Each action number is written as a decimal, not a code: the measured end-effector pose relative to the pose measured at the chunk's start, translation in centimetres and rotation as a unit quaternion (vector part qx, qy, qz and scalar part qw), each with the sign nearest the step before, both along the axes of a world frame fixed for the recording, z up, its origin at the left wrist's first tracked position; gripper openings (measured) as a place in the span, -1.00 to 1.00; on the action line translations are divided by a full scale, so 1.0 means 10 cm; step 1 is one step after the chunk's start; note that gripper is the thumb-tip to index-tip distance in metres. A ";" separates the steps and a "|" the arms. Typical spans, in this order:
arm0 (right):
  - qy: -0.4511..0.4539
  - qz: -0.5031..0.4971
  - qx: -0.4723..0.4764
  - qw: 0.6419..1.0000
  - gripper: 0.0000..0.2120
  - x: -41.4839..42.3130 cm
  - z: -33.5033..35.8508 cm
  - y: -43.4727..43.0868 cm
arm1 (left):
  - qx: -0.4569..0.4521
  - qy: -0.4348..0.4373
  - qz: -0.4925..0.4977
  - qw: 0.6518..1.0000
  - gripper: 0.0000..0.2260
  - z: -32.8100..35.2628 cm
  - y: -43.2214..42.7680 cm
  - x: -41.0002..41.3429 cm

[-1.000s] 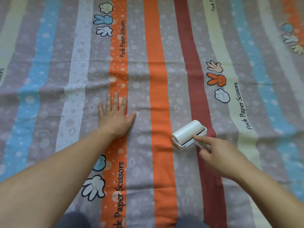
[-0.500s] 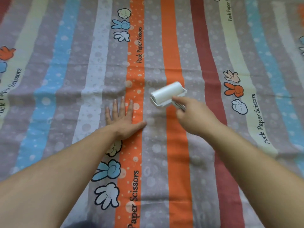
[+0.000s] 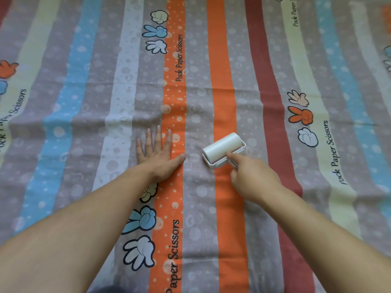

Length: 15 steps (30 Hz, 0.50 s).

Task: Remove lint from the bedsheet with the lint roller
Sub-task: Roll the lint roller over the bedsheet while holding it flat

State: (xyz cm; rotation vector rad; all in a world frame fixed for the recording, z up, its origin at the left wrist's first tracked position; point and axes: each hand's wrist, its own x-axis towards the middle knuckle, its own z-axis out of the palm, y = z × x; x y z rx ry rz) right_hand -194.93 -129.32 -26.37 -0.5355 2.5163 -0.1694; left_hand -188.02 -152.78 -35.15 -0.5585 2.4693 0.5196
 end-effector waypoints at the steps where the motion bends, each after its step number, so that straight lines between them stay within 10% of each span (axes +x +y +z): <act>1: 0.001 0.001 0.007 1.000 -0.46 0.07 0.02 0.11 | -0.004 0.000 0.002 1.000 -0.21 0.01 0.01 0.00; 15: -0.073 0.029 0.126 0.989 -0.51 0.31 0.56 0.83 | -0.045 0.037 -0.030 0.998 -0.19 0.16 -0.14 0.12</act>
